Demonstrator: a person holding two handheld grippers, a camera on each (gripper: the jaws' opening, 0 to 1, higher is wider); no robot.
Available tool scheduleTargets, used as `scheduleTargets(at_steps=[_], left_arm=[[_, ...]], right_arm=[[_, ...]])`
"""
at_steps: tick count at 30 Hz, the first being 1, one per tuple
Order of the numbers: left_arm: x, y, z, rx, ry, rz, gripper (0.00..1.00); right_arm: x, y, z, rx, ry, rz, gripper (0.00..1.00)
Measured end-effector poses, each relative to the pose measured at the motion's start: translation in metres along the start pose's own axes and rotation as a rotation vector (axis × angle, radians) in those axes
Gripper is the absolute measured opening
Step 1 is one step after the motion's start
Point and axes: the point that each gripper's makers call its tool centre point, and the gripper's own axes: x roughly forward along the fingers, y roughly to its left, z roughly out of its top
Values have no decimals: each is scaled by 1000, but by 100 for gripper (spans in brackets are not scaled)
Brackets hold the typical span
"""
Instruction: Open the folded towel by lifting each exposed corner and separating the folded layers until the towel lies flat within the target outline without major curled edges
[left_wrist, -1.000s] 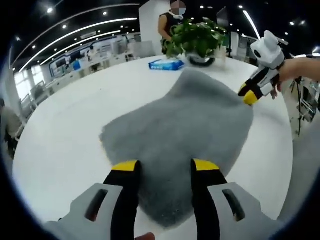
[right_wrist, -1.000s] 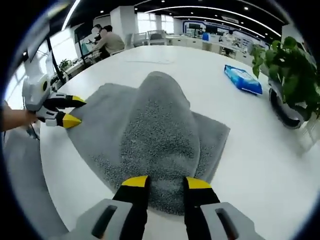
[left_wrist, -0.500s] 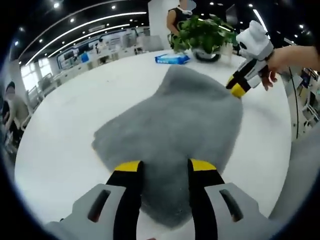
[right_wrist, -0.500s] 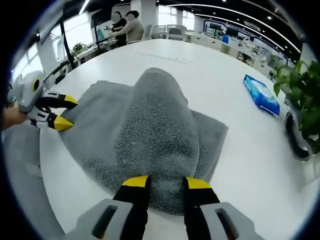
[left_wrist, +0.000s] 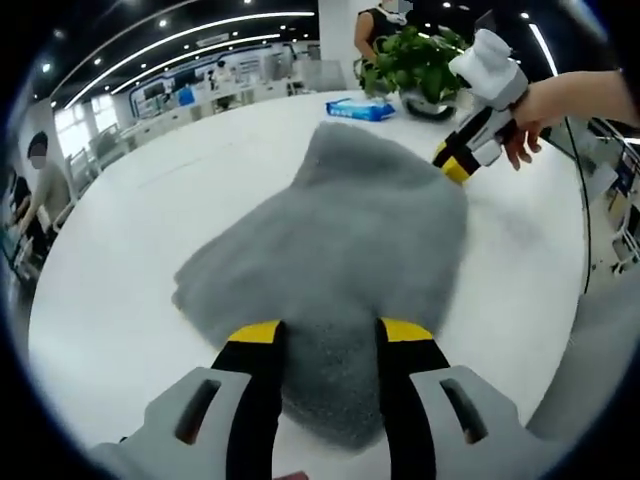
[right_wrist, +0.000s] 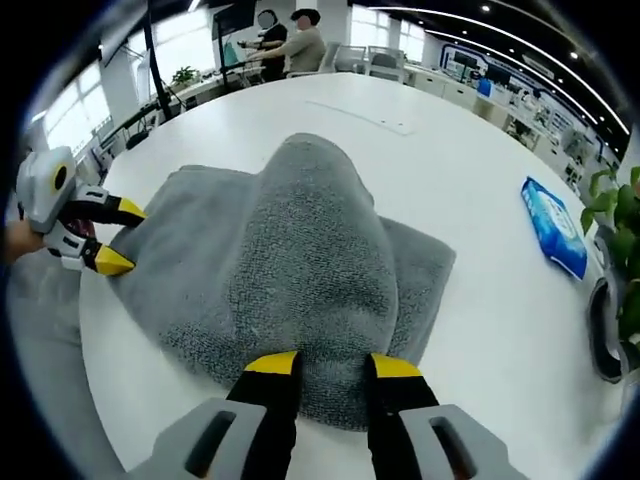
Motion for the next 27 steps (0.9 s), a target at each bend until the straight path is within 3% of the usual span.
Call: scheduleTargets(at_steps=[27], left_arm=[[-16, -21, -16, -74, 7, 10, 41]], right_arm=[[38, 8, 62, -188, 65, 90, 22]])
